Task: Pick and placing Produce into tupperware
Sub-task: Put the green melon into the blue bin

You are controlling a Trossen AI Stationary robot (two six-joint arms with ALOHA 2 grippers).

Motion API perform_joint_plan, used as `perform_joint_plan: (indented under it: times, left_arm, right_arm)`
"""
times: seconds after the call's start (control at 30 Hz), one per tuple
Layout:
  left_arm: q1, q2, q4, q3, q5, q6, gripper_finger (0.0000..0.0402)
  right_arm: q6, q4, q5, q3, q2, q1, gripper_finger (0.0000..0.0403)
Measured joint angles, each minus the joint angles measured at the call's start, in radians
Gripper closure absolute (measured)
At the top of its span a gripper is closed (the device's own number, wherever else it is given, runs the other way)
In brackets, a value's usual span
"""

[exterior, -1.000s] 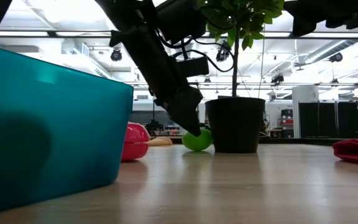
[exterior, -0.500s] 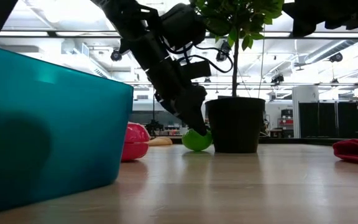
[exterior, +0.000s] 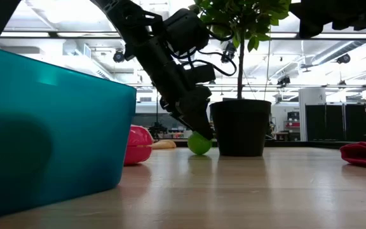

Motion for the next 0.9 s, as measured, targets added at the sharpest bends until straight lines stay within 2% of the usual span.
perform_joint_plan:
  times: [0.9]
  left_arm:
    - [-0.003,-0.006,-0.02,-0.027,-0.001,-0.07,0.0112]
  right_arm:
    - [-0.001,-0.001,0.0,0.0,0.0,0.0,0.0262]
